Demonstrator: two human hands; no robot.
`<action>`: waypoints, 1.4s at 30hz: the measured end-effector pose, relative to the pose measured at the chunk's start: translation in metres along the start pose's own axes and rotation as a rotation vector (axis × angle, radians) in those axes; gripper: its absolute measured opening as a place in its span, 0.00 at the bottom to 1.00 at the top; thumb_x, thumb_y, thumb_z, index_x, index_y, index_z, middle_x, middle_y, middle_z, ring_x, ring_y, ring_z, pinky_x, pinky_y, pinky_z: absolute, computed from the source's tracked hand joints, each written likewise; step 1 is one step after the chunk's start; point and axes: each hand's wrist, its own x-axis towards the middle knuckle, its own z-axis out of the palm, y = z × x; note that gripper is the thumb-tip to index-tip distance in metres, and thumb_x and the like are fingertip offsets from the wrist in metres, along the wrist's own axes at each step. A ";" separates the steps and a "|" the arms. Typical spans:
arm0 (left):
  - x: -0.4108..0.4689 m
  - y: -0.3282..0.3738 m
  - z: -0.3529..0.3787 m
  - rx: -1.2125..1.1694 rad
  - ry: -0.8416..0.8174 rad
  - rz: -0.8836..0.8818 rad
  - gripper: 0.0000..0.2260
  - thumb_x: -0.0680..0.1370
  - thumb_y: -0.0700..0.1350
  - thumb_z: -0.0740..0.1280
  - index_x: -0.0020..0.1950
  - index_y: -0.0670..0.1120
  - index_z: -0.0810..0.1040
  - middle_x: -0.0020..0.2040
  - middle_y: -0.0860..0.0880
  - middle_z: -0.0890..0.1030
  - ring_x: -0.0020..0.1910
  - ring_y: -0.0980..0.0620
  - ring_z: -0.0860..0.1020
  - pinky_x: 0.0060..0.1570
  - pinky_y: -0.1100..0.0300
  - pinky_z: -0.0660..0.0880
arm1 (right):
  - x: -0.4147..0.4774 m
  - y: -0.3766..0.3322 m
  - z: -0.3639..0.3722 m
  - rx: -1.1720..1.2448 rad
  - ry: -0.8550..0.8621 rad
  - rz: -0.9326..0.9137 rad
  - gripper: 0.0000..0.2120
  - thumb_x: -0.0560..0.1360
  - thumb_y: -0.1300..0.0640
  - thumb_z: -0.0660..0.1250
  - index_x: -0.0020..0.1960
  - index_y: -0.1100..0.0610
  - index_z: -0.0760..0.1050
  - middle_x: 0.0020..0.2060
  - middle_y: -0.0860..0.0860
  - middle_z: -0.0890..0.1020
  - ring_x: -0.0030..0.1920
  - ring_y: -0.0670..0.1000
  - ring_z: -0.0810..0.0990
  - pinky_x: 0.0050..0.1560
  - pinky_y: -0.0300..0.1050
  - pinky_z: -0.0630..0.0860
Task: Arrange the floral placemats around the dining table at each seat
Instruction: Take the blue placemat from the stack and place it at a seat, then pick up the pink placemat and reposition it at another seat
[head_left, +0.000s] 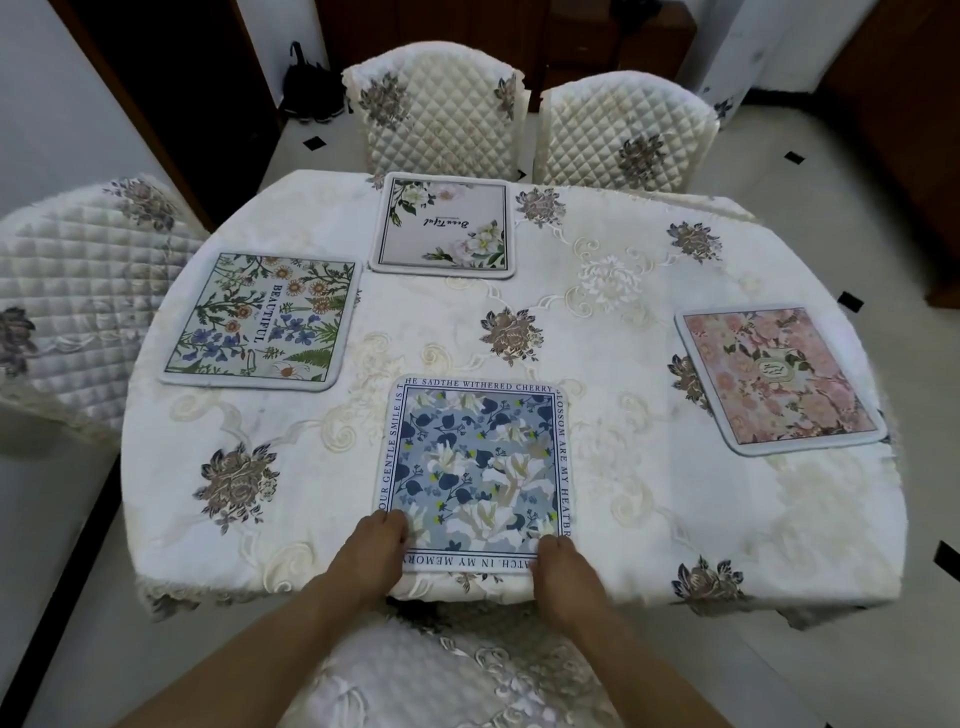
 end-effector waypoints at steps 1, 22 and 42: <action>-0.002 0.002 -0.002 0.014 -0.022 -0.002 0.02 0.77 0.41 0.61 0.45 0.46 0.69 0.51 0.41 0.77 0.49 0.42 0.75 0.45 0.53 0.70 | -0.002 0.000 -0.003 0.017 -0.019 -0.001 0.10 0.80 0.54 0.57 0.57 0.58 0.71 0.55 0.57 0.76 0.53 0.58 0.79 0.52 0.49 0.75; -0.049 0.182 -0.067 0.255 0.311 0.131 0.09 0.80 0.53 0.59 0.49 0.49 0.71 0.45 0.48 0.77 0.46 0.44 0.75 0.40 0.53 0.69 | -0.106 0.156 -0.175 -0.103 0.294 0.035 0.12 0.75 0.39 0.61 0.46 0.48 0.67 0.44 0.48 0.74 0.48 0.51 0.75 0.44 0.46 0.72; -0.006 0.493 0.007 0.109 0.387 0.150 0.07 0.78 0.55 0.62 0.47 0.53 0.70 0.42 0.52 0.75 0.43 0.50 0.73 0.44 0.53 0.72 | -0.124 0.422 -0.354 -0.020 0.500 -0.065 0.14 0.75 0.42 0.63 0.52 0.51 0.73 0.45 0.50 0.77 0.49 0.53 0.75 0.48 0.48 0.73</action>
